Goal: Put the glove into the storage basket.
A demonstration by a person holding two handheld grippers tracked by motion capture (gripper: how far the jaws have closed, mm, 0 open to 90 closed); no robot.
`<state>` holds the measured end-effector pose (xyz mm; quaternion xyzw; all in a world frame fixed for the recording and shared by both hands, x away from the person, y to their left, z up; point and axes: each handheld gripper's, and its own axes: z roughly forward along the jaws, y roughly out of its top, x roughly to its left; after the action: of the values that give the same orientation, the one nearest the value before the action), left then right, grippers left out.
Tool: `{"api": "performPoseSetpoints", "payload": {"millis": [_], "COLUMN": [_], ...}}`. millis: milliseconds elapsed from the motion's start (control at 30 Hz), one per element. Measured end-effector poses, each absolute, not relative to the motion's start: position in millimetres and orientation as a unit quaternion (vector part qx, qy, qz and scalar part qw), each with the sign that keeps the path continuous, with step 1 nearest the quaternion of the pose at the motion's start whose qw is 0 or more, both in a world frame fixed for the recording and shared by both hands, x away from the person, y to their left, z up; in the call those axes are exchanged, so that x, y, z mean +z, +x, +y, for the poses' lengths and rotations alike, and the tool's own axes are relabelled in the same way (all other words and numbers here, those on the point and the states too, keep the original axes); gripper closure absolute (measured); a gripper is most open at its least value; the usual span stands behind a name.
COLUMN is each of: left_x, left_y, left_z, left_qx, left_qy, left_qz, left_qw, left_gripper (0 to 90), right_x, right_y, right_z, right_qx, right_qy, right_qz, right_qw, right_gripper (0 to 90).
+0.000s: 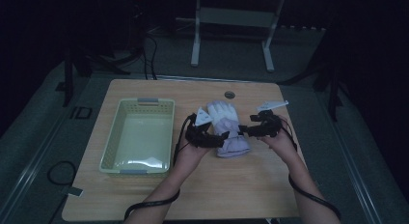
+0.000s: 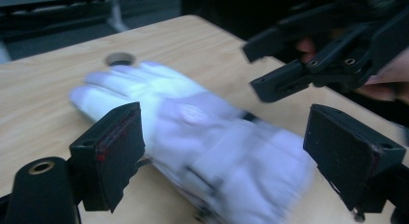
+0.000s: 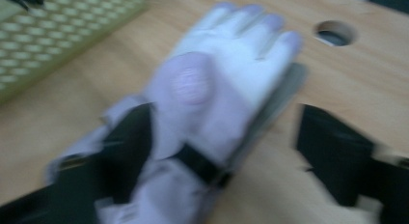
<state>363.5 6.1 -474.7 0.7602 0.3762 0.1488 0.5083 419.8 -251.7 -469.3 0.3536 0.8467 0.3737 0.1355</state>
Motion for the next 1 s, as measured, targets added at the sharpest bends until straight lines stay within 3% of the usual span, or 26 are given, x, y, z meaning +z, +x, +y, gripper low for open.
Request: {"api": "performPoseSetpoints", "payload": {"millis": [167, 267, 433, 533, 633, 800, 833, 1000], "left_x": [-487.3, -498.3, -519.0, -533.0, -544.9, -553.1, -554.5, -555.7], "left_y": [394.3, 404.9, 416.4, 423.1, 430.0, 439.6, 441.2, 443.6], "left_z": [-4.8, -10.5, -18.9, -20.1, -19.2, -16.6, -15.9, -14.2], "left_qx": [0.142, 0.138, 0.102, 0.080, 0.049, 0.009, -0.001, -0.041], "left_qy": [0.773, 0.779, 0.793, 0.796, 0.793, 0.793, 0.790, 0.785], "left_qz": [0.423, 0.445, 0.469, 0.481, 0.483, 0.474, 0.476, 0.472], "left_qw": [0.451, 0.421, 0.376, 0.358, 0.367, 0.382, 0.386, 0.398], "left_gripper": [18.5, 27.2, 27.0, 27.0, 27.0, 27.4, 32.8, 51.6], "right_x": [-474.8, -484.7, -504.8, -517.3, -530.5, -538.8, -541.9, -541.7], "right_y": [439.6, 447.6, 452.3, 451.9, 454.9, 460.6, 463.6, 462.8], "right_z": [-249.6, -244.8, -244.1, -244.0, -245.5, -247.2, -248.0, -244.6], "right_qx": [0.379, 0.366, 0.364, 0.344, 0.330, 0.330, 0.334, 0.331], "right_qy": [0.369, 0.371, 0.385, 0.386, 0.395, 0.408, 0.419, 0.420], "right_qz": [0.840, 0.846, 0.844, 0.852, 0.855, 0.851, 0.844, 0.845], "right_qw": [0.118, 0.115, 0.080, 0.085, 0.068, 0.032, 0.002, -0.006], "right_gripper": [46.3, 50.9, 49.0, 45.3, 40.1, 43.6, 51.3, 62.5]}}
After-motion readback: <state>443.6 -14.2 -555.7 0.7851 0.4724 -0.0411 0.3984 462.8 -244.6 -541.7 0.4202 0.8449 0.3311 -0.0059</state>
